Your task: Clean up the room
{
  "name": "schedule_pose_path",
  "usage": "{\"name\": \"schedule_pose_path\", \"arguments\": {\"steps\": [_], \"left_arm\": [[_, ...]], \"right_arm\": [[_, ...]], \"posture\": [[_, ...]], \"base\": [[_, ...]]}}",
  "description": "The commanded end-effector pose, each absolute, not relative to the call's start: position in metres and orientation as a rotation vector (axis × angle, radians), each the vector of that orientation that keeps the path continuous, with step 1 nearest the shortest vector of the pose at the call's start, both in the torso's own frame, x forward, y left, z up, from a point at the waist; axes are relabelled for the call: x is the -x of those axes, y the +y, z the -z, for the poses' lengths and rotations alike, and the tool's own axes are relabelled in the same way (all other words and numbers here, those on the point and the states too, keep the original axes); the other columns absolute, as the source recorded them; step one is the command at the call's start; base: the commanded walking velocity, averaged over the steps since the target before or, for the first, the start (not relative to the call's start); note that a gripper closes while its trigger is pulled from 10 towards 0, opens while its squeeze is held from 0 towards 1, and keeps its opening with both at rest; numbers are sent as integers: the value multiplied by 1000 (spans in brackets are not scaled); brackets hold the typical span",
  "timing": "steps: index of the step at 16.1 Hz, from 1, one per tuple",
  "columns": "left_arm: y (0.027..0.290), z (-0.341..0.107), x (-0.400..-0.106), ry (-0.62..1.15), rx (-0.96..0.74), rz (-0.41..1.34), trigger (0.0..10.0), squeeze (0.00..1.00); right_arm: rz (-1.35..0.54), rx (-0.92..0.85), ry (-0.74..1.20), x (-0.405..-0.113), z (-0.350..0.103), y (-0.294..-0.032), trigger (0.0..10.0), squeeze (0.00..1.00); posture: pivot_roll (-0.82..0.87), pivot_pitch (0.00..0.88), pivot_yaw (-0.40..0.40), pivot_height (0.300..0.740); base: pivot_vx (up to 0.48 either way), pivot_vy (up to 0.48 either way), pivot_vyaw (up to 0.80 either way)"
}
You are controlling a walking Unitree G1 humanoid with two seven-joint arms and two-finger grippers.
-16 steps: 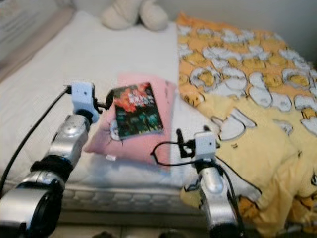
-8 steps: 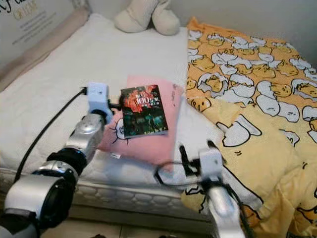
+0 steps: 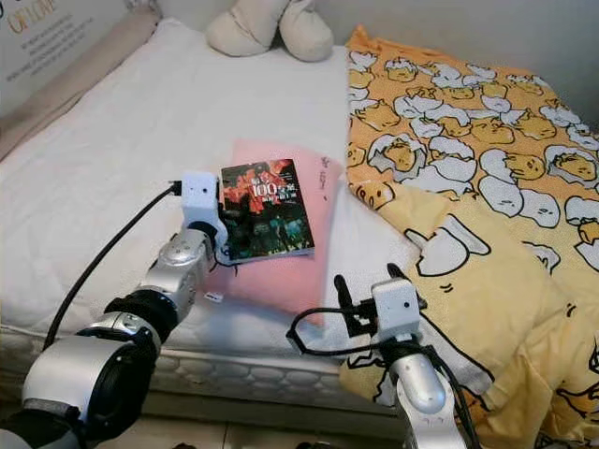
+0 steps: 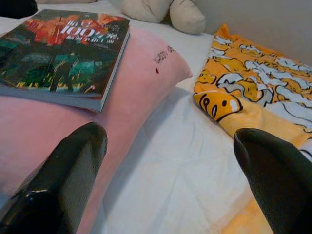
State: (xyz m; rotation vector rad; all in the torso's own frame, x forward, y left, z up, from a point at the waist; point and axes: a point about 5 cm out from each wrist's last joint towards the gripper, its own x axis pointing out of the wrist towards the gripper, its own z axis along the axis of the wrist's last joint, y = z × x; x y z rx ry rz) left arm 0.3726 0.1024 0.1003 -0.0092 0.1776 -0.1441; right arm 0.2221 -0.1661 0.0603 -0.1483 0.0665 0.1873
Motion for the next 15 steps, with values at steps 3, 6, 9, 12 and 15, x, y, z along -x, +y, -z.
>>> {"name": "schedule_pose_path", "arguments": {"steps": [3,6,9,12,15], "left_arm": [[100,-82,-364,278,52,138,10000,0],[95,-80,-363,288,68,162,10000,0],[95,-80,-363,288,68,162,10000,0],[95,-80,-363,288,68,162,10000,0],[95,-80,-363,288,68,162,10000,0]], "right_arm": [[-241,126,94,-212,-61,-160,10000,0],[-243,127,99,-211,-61,-160,10000,0],[-243,127,99,-211,-61,-160,10000,0],[-243,127,99,-211,-61,-160,10000,0],[-243,127,99,-211,-61,-160,10000,0]], "posture": [[-120,0,-62,740],[-122,0,-63,740],[-122,0,-63,740],[-122,0,-63,740],[-122,0,-63,740]], "base": [[0,0,0],[0,0,0],[0,0,0],[0,0,0],[0,0,0]]}}
